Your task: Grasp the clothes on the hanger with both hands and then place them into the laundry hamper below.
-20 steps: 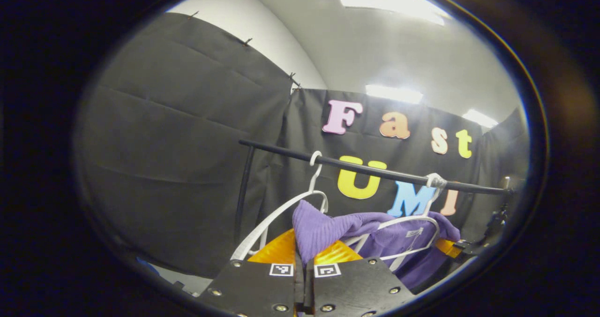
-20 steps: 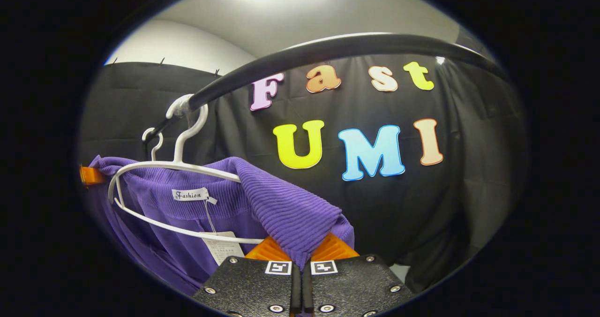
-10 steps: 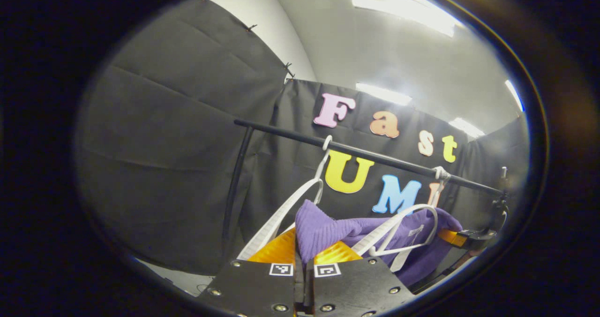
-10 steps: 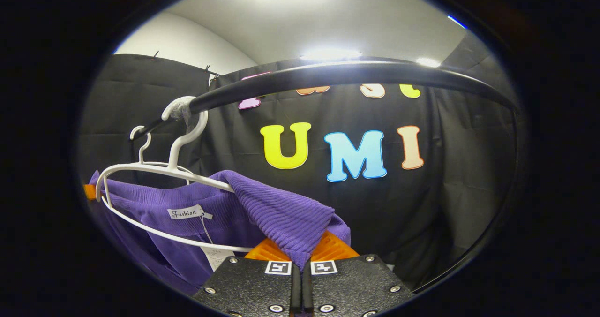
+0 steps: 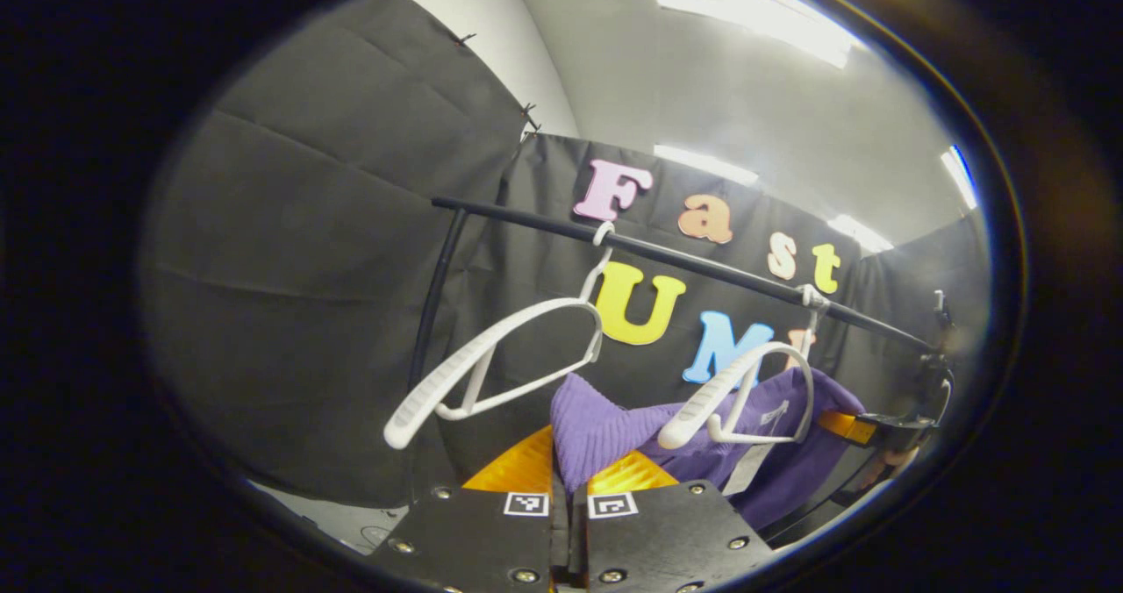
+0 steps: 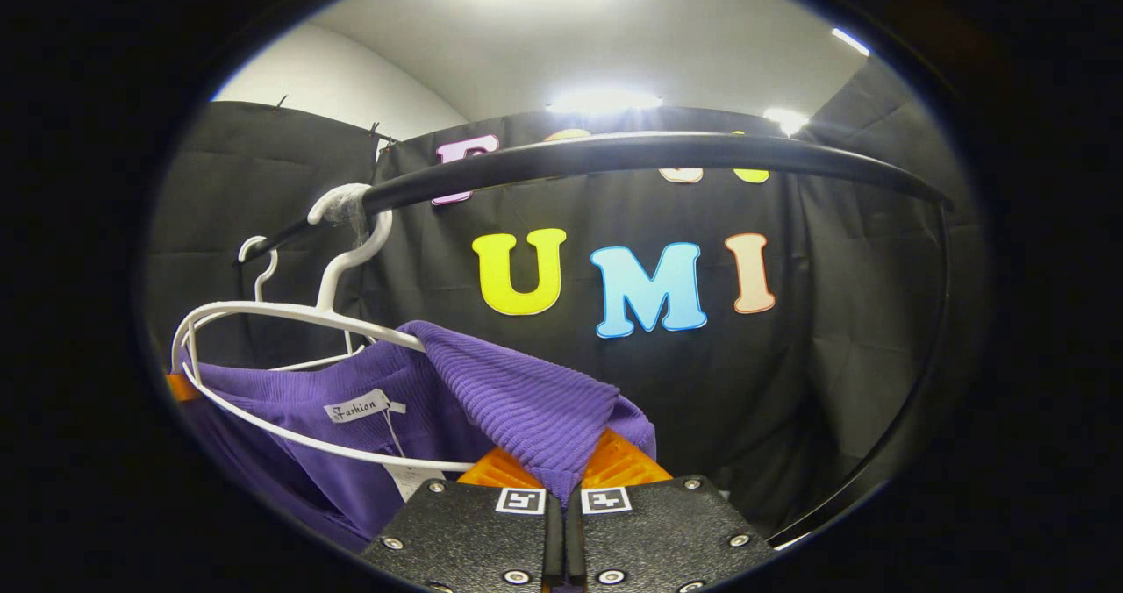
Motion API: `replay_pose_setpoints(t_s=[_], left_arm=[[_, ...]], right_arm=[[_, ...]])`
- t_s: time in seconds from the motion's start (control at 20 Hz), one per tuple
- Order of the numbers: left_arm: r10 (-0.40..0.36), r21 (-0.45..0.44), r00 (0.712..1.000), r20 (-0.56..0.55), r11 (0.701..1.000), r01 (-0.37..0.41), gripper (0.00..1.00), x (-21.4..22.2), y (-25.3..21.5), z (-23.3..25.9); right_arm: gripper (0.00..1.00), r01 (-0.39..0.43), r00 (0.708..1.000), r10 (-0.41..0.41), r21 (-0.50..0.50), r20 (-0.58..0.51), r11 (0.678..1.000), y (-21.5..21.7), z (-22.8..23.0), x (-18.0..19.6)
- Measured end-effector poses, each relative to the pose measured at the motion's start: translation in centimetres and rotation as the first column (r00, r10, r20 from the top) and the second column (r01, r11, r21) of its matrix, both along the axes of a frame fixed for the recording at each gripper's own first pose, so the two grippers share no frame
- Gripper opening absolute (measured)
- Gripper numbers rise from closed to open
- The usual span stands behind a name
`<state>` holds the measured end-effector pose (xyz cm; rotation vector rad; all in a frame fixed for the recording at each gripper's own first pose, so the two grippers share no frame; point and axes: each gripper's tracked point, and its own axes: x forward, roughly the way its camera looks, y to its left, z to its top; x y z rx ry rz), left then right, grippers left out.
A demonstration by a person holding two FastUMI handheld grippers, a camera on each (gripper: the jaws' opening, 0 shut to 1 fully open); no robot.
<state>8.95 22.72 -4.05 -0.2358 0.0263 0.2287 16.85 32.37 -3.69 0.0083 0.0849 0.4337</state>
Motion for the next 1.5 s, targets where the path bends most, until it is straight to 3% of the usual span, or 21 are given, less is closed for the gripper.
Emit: replay_pose_setpoints(t_s=[0.4,0.8,0.85,0.9,1.1,1.2,1.25,1.3,1.5], left_arm=[[-0.034,-0.004,0.999,-0.024,0.999,0.034,0.01,1.4,-6.3,-1.6],[-0.021,0.009,0.999,-0.043,1.000,0.022,0.01,3.8,-9.3,-2.0],[-0.019,0.011,0.999,-0.045,1.000,0.020,0.06,4.1,-9.6,-2.2],[-0.016,0.013,0.999,-0.047,1.000,0.017,0.01,4.2,-10.0,-2.4],[-0.015,0.016,0.998,-0.063,1.000,0.016,0.01,5.4,-11.7,-2.9],[-0.009,0.021,0.998,-0.064,1.000,0.010,0.01,4.6,-12.3,-2.8],[-0.002,0.025,0.998,-0.067,1.000,0.004,0.06,4.6,-12.6,-2.9],[0.005,0.027,0.998,-0.068,1.000,-0.003,0.01,4.7,-13.1,-3.1],[0.032,0.040,0.996,-0.084,0.999,-0.029,0.01,6.5,-15.2,-4.0]], right_arm=[[0.01,0.043,0.999,-0.043,0.014,0.028,0.999,-0.8,0.4,0.5],[0.01,0.079,0.995,-0.080,0.023,0.058,0.997,-3.7,0.3,3.7],[0.01,0.083,0.995,-0.085,0.023,0.057,0.996,-4.2,0.2,4.1],[0.01,0.084,0.994,-0.085,0.018,0.065,0.996,-5.1,0.2,4.8],[0.00,0.065,0.990,-0.060,-0.031,0.124,0.997,-5.5,0.6,5.9],[0.01,0.057,0.991,-0.052,-0.036,0.124,0.998,-5.9,0.1,6.6],[0.01,0.054,0.992,-0.050,-0.033,0.116,0.998,-6.2,-0.1,7.0],[0.01,0.048,0.993,-0.045,-0.030,0.107,0.998,-6.5,-0.5,7.4],[0.01,0.033,0.995,-0.028,-0.041,0.099,0.999,-7.7,-1.6,9.0]])
